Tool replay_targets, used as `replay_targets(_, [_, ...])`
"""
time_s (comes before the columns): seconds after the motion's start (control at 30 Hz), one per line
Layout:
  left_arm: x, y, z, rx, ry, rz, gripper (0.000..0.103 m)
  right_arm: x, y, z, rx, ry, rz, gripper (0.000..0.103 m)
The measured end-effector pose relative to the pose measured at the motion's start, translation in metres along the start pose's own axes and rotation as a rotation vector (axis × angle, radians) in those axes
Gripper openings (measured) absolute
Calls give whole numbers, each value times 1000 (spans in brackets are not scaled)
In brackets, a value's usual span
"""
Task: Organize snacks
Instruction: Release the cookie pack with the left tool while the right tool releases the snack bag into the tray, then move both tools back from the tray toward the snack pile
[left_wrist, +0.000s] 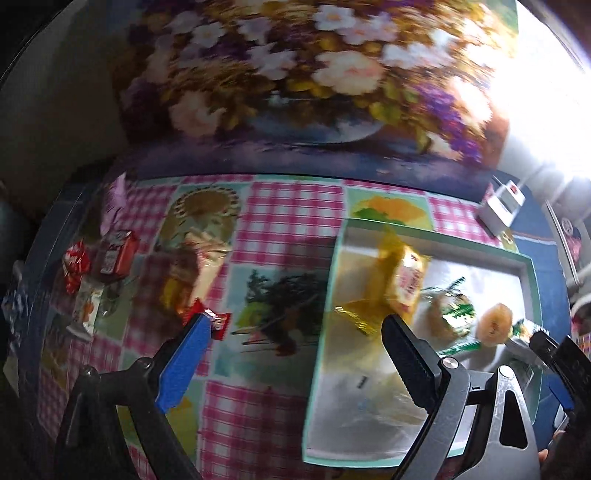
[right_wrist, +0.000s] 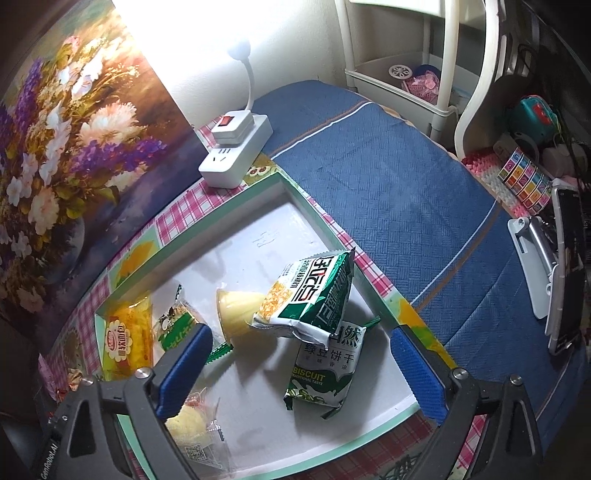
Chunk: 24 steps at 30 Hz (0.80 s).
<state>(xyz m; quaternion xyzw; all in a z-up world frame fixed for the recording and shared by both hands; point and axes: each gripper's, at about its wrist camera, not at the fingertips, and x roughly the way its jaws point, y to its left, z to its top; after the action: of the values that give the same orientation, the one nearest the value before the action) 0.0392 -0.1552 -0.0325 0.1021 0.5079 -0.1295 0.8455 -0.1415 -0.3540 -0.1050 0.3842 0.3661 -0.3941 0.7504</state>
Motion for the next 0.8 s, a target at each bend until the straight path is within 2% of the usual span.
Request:
replay_targets(0.33, [-2, 61, 5, -98, 1, 106, 94, -11, 27, -7, -84, -21, -14, 103])
replay_targets(0.43, [-2, 86, 3, -150, 7, 129, 98, -16, 42, -11, -122, -27, -10, 103])
replay_targets(0.47, [-2, 93, 2, -167, 8, 132, 102, -17, 47, -13, -134, -28, -8, 103])
replay_targets(0.8, [-5, 169, -8, -272, 16, 208, 103, -28, 105, -40, -287, -30, 43, 103])
